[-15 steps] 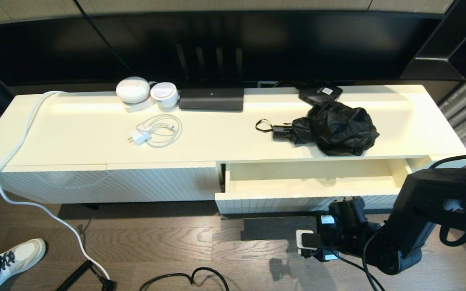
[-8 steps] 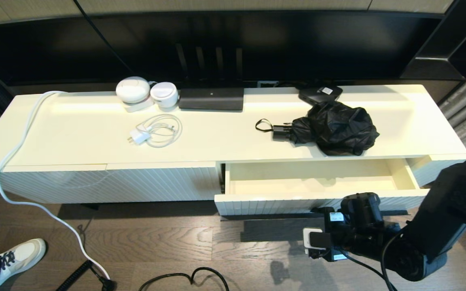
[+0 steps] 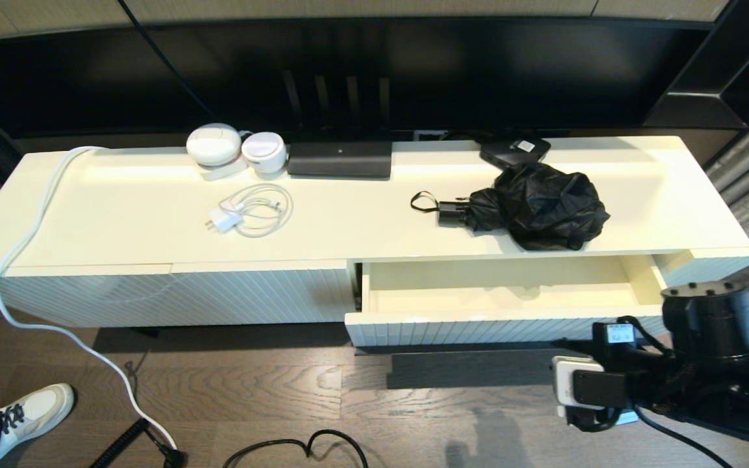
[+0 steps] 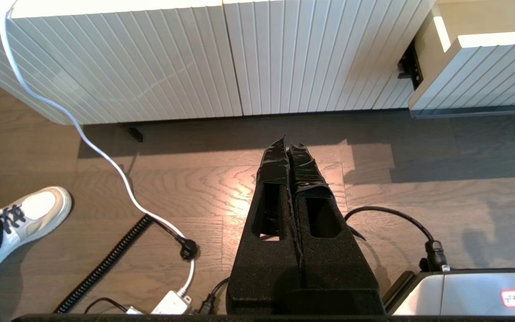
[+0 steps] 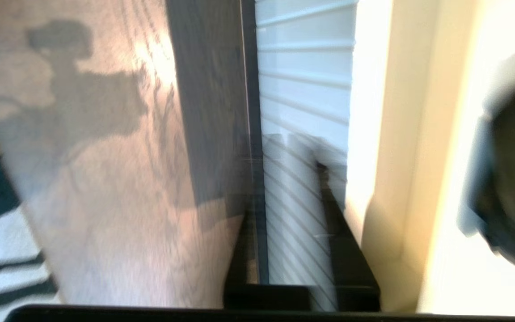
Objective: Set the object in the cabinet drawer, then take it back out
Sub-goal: Open the drawer
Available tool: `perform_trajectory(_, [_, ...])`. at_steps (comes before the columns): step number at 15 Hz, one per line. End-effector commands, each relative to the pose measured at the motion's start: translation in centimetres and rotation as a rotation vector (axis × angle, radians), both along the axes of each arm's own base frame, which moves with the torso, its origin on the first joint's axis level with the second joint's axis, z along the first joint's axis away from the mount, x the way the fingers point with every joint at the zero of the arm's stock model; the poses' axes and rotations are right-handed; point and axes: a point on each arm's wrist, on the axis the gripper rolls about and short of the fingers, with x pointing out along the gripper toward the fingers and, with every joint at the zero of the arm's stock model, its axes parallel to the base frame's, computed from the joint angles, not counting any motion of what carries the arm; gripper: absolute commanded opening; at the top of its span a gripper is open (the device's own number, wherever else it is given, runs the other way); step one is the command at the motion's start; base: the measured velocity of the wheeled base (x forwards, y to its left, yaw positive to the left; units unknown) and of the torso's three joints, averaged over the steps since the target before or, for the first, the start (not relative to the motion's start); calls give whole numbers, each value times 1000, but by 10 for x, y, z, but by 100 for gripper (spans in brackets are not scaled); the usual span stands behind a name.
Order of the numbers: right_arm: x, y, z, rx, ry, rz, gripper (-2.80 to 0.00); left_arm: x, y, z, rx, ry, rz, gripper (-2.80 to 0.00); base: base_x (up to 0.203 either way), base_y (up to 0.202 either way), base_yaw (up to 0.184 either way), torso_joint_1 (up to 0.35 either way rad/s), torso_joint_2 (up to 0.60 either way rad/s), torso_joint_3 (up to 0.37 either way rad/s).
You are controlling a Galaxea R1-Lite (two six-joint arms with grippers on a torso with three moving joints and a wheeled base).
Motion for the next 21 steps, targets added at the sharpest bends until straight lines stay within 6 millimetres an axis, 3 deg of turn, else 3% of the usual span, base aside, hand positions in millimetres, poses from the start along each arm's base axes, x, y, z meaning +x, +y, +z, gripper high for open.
perform_trajectory(1, [-37,-13,39,10,-48,3,-280,0,0,0,0,2,-1,-280,0,0,0,0,0,0])
perform_trajectory(3, [-44,-17,67,-12,-17,-19,-280,0,0,0,0,2,-1,-280,0,0,0,0,0,0])
perform_trajectory(5, [-30,-13,80,-44,8,-56,-280,0,0,0,0,2,1,-280,0,0,0,0,0,0])
perform_trajectory(10, [28,7,56,-102,130,-70,-280,0,0,0,0,2,0,-280,0,0,0,0,0,0])
perform_trajectory(14, [76,29,36,-101,120,-57,-280,0,0,0,0,2,-1,-280,0,0,0,0,0,0])
perform_trajectory(17, [99,38,23,-94,98,-57,-280,0,0,0,0,2,-1,-280,0,0,0,0,0,0])
perform_trajectory(21, [113,41,27,-102,62,-85,-280,0,0,0,0,2,1,-280,0,0,0,0,0,0])
